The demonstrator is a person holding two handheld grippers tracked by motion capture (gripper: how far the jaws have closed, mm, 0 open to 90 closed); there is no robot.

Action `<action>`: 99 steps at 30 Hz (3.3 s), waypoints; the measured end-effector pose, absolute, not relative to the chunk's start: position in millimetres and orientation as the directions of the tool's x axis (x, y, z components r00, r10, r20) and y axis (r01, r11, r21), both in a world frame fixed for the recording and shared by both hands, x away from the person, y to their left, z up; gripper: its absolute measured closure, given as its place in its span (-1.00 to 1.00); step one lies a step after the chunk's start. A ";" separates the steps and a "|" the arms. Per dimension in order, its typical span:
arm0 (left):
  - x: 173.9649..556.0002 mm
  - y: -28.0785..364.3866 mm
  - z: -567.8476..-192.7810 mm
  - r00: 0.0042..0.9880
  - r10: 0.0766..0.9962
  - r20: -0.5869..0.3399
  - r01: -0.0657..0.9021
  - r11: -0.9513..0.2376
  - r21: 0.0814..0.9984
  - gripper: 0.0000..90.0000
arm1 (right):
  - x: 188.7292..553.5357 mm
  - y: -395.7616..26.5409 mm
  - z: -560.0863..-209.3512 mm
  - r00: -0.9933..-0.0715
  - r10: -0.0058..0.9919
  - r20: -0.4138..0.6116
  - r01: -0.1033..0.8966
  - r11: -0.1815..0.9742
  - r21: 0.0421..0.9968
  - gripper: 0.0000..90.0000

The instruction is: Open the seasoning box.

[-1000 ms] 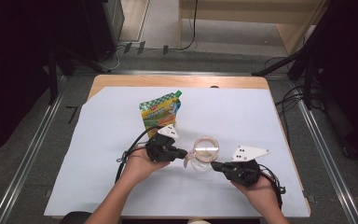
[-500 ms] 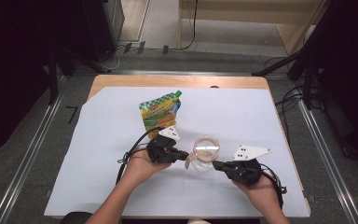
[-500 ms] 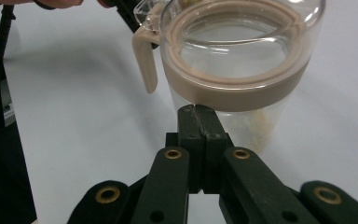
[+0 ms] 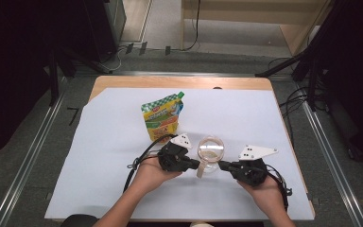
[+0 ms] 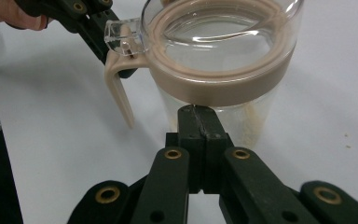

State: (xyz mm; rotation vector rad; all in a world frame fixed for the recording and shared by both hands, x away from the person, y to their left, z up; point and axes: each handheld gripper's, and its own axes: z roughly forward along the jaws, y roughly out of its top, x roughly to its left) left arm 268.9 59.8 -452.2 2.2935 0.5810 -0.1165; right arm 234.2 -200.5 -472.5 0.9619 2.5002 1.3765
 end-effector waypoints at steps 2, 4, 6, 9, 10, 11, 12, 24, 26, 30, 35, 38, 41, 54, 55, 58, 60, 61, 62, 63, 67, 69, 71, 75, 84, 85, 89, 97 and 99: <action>268.5 58.6 -452.6 0.894 0.369 -0.255 0.440 -0.611 0.658 1.00 | 234.7 -201.6 -472.6 -0.787 0.590 0.181 0.468 0.379 0.798 1.00; 267.9 57.1 -452.9 0.892 0.372 -0.258 0.444 -0.609 0.657 1.00 | 235.3 -202.6 -472.8 -0.784 0.593 0.183 0.470 0.375 0.799 1.00; 267.8 56.1 -453.3 0.891 0.370 -0.262 0.445 -0.607 0.658 1.00 | 235.6 -202.9 -472.8 -0.781 0.597 0.184 0.473 0.372 0.799 1.00; 267.2 52.7 -454.7 0.890 0.365 -0.272 0.449 -0.604 0.659 1.00 | 238.0 -205.9 -473.1 -0.771 0.609 0.186 0.479 0.362 0.799 1.00; 267.0 50.7 -455.9 0.891 0.359 -0.278 0.449 -0.600 0.662 1.00 | 238.4 -206.3 -472.9 -0.765 0.614 0.194 0.488 0.357 0.797 1.00; 267.0 50.7 -455.9 0.891 0.359 -0.278 0.449 -0.600 0.662 1.00 | 239.2 -206.8 -472.8 -0.763 0.617 0.192 0.488 0.356 0.797 1.00; 266.8 49.5 -456.5 0.889 0.361 -0.283 0.453 -0.594 0.665 1.00 | 239.7 -207.2 -472.9 -0.760 0.620 0.194 0.490 0.352 0.797 1.00; 269.9 52.3 -457.1 0.885 0.349 -0.307 0.461 -0.575 0.676 0.99 | 235.5 -207.7 -470.9 -0.749 0.633 0.197 0.502 0.348 0.791 1.00; 272.1 59.0 -454.5 0.879 0.365 -0.308 0.471 -0.567 0.675 0.96 | 230.1 -207.7 -468.6 -0.751 0.633 0.188 0.498 0.357 0.791 1.00; 275.4 70.7 -449.4 0.872 0.388 -0.300 0.481 -0.561 0.674 0.92 | 217.9 -209.2 -464.2 -0.747 0.636 0.192 0.499 0.346 0.794 1.00; 280.0 77.7 -446.8 0.854 0.424 -0.301 0.505 -0.542 0.672 0.68 | 200.3 -201.9 -461.7 -0.757 0.620 0.206 0.490 0.330 0.807 1.00; 281.0 79.5 -445.7 0.854 0.431 -0.291 0.504 -0.544 0.671 0.53 | 196.9 -193.6 -461.6 -0.767 0.607 0.207 0.483 0.334 0.810 1.00; 282.2 82.7 -444.7 0.853 0.437 -0.286 0.502 -0.536 0.679 0.37 | 195.9 -184.9 -463.2 -0.776 0.591 0.223 0.490 0.341 0.802 1.00; 282.6 97.4 -443.3 0.845 0.466 -0.262 0.501 -0.519 0.693 0.10 | 201.2 -149.1 -478.5 -0.799 0.566 0.205 0.476 0.386 0.790 1.00; 282.6 97.4 -443.3 0.845 0.466 -0.262 0.501 -0.519 0.693 0.09 | 201.2 -149.1 -478.5 -0.799 0.566 0.205 0.476 0.386 0.790 1.00; 281.0 96.9 -444.4 0.850 0.464 -0.250 0.492 -0.528 0.692 0.07 | 205.0 -147.3 -480.5 -0.794 0.570 0.212 0.484 0.380 0.789 1.00; 279.6 96.8 -445.2 0.858 0.459 -0.231 0.475 -0.535 0.699 0.03 | 206.1 -146.3 -481.1 -0.792 0.574 0.206 0.482 0.382 0.789 1.00; 279.6 96.8 -445.2 0.858 0.459 -0.231 0.475 -0.535 0.699 0.01 | 206.7 -146.1 -481.4 -0.789 0.578 0.206 0.486 0.382 0.786 1.00; 279.2 96.8 -445.4 0.858 0.459 -0.230 0.475 -0.536 0.698 0.01 | 207.5 -146.1 -482.0 -0.789 0.579 0.208 0.487 0.382 0.785 1.00; 279.2 96.8 -445.4 0.858 0.459 -0.230 0.475 -0.536 0.698 0.01 | 207.5 -146.1 -482.0 -0.789 0.579 0.208 0.487 0.382 0.785 1.00; 279.5 97.2 -445.7 0.857 0.461 -0.231 0.476 -0.535 0.698 0.01 | 207.3 -144.2 -483.9 -0.793 0.581 0.186 0.475 0.397 0.785 1.00; 279.6 97.0 -446.0 0.857 0.461 -0.229 0.475 -0.537 0.697 0.01 | 207.6 -144.6 -483.9 -0.794 0.579 0.184 0.472 0.398 0.786 1.00; 279.7 96.8 -446.4 0.856 0.464 -0.230 0.477 -0.536 0.696 0.00 | 207.4 -145.2 -484.2 -0.796 0.578 0.182 0.469 0.399 0.788 1.00; 280.8 96.9 -447.1 0.855 0.464 -0.232 0.479 -0.535 0.696 0.00 | 207.2 -147.0 -484.2 -0.791 0.585 0.177 0.474 0.404 0.782 1.00; 283.1 95.6 -448.2 0.854 0.461 -0.242 0.484 -0.530 0.696 0.01 | 210.2 -164.7 -483.6 -0.755 0.626 0.197 0.513 0.376 0.772 1.00; 283.3 95.4 -448.4 0.854 0.461 -0.242 0.484 -0.531 0.696 0.01 | 210.4 -167.3 -483.4 -0.753 0.630 0.191 0.512 0.378 0.772 1.00; 283.6 94.8 -448.6 0.856 0.461 -0.237 0.481 -0.537 0.693 0.01 | 210.9 -175.0 -482.7 -0.742 0.640 0.198 0.523 0.369 0.769 1.00; 284.2 93.2 -449.3 0.857 0.456 -0.240 0.480 -0.538 0.692 0.01 | 217.5 -197.6 -481.9 -0.709 0.673 0.212 0.553 0.343 0.759 1.00; 284.5 93.0 -449.6 0.858 0.455 -0.239 0.479 -0.539 0.693 0.01 | 219.2 -201.4 -481.4 -0.702 0.680 0.210 0.558 0.343 0.755 1.00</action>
